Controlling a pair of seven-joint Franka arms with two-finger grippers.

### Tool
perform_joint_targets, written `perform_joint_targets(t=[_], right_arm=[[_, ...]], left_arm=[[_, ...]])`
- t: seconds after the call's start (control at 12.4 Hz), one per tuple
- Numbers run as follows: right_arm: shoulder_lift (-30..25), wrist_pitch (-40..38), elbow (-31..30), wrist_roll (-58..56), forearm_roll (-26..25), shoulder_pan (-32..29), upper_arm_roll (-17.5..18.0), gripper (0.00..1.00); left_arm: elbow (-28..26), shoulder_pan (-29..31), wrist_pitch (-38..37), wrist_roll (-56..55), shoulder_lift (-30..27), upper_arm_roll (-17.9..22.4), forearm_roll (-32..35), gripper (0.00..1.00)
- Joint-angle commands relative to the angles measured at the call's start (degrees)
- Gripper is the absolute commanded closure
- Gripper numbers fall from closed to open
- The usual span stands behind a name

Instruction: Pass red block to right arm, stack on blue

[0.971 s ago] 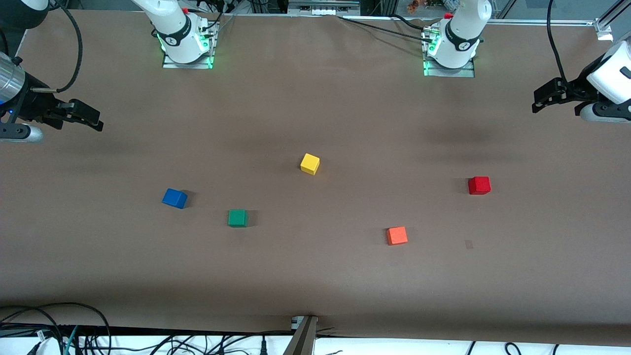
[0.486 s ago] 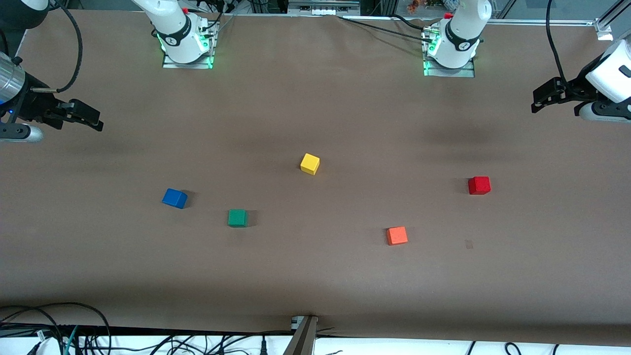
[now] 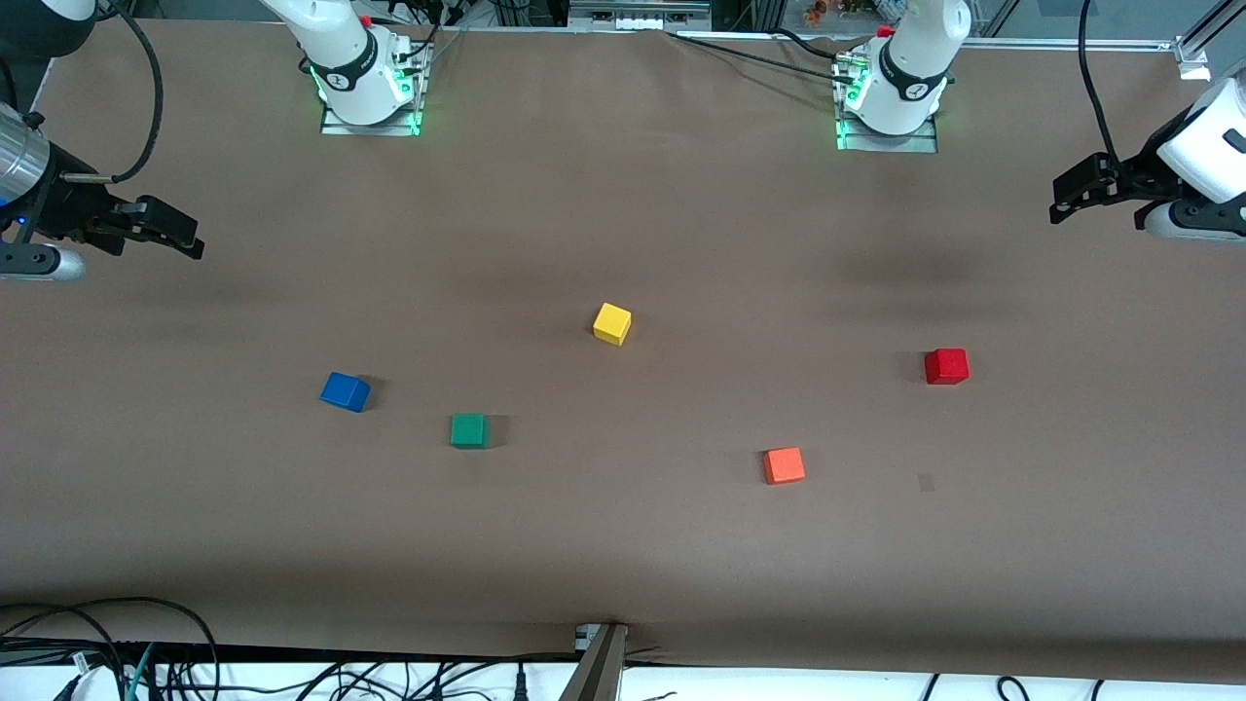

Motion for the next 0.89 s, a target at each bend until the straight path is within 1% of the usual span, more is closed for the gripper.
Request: perform_joint_targets(t=[0.0, 0.81], right_arm=[[-0.3, -0.4, 0.2, -0.2, 0.9, -0.4, 0.1, 0.0], [-0.2, -0.4, 0.2, -0.6, 0.9, -0.5, 0.1, 0.0]], left_arm=[[-0.4, 0.2, 0.5, -0.2, -0.6, -0.3, 1.3, 0.0], [0.4, 0.2, 0.6, -0.4, 0.2, -0.3, 1.4, 0.0]])
